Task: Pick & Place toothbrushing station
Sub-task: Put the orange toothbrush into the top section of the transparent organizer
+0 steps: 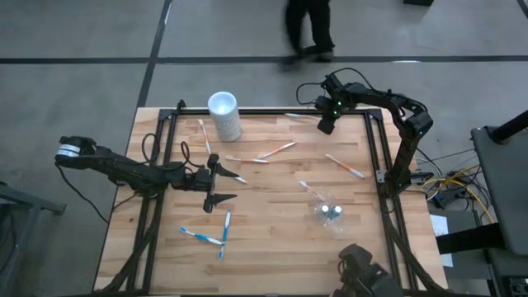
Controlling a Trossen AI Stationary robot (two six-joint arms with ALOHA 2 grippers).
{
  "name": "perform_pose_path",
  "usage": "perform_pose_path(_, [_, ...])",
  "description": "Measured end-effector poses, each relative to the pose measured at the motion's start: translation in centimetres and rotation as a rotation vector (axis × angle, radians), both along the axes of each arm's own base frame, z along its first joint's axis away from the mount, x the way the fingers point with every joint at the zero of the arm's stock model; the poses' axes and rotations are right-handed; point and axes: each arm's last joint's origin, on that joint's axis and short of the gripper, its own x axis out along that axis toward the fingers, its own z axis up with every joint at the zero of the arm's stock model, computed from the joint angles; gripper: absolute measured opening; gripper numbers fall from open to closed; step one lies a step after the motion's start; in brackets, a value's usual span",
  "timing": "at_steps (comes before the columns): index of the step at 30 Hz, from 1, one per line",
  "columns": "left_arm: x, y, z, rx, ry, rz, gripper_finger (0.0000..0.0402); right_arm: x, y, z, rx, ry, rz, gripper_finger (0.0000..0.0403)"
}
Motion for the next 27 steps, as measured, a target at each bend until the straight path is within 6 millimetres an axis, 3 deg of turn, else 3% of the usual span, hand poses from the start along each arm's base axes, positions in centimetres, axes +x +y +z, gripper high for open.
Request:
perform_pose_path(12, [0.0, 0.0, 0.0, 0.0, 0.0, -0.001, 0.0319, 0.2, -0.4, 3.4, 0.064, 0.048, -0.072, 0.0013])
perform_pose_path(27, [0.0, 0.0, 0.0, 0.0, 0.0, -0.001, 0.0319, 0.0, -0.1, 5.7, 0.145, 0.102, -0.106, 0.0013])
